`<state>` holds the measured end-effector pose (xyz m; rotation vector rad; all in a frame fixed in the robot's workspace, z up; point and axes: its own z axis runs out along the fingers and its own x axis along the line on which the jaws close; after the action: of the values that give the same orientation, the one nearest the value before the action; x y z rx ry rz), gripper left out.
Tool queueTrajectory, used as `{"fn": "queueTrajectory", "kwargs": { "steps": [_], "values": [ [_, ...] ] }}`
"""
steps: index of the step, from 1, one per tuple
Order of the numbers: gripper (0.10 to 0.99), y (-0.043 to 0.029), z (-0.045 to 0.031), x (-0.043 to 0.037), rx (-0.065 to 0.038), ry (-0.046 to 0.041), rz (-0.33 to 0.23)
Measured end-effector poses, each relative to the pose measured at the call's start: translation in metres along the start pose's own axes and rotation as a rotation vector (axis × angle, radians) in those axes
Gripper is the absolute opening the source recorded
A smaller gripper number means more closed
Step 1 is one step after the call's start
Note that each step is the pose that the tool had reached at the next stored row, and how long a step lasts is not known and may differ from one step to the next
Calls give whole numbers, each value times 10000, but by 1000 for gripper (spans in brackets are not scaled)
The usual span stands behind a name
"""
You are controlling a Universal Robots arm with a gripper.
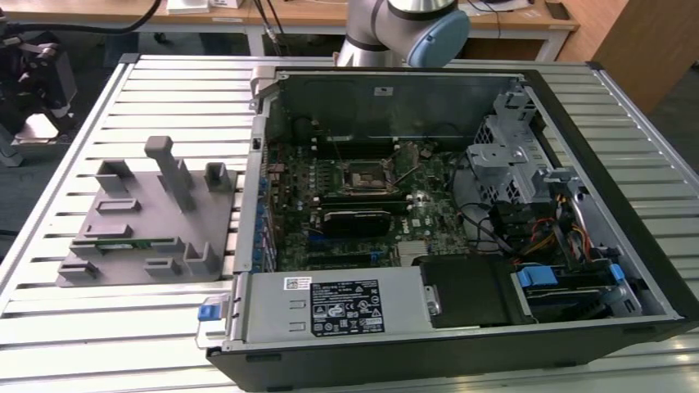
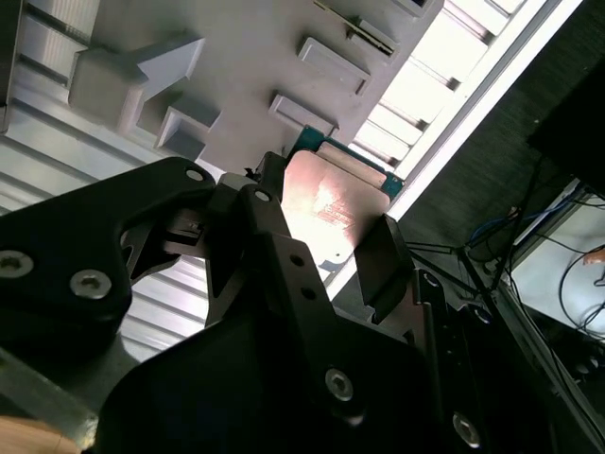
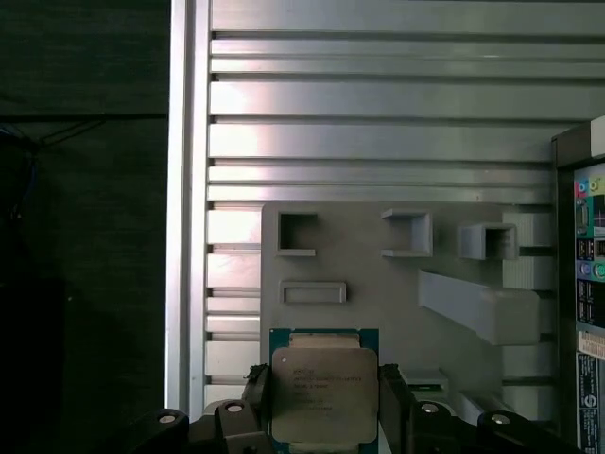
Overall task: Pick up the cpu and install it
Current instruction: 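Pick up the cpu and move it towards the insertion slot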
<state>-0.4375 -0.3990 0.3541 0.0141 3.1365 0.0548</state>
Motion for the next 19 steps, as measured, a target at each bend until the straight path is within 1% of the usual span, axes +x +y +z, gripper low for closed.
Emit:
{"fn": "queueTrajectory", "kwargs": {
  "steps": [12, 19],
  "values": [
    [541, 3, -78, 0, 0, 0, 0],
    [541, 4, -109, -1, 0, 1, 0]
  ]
}}
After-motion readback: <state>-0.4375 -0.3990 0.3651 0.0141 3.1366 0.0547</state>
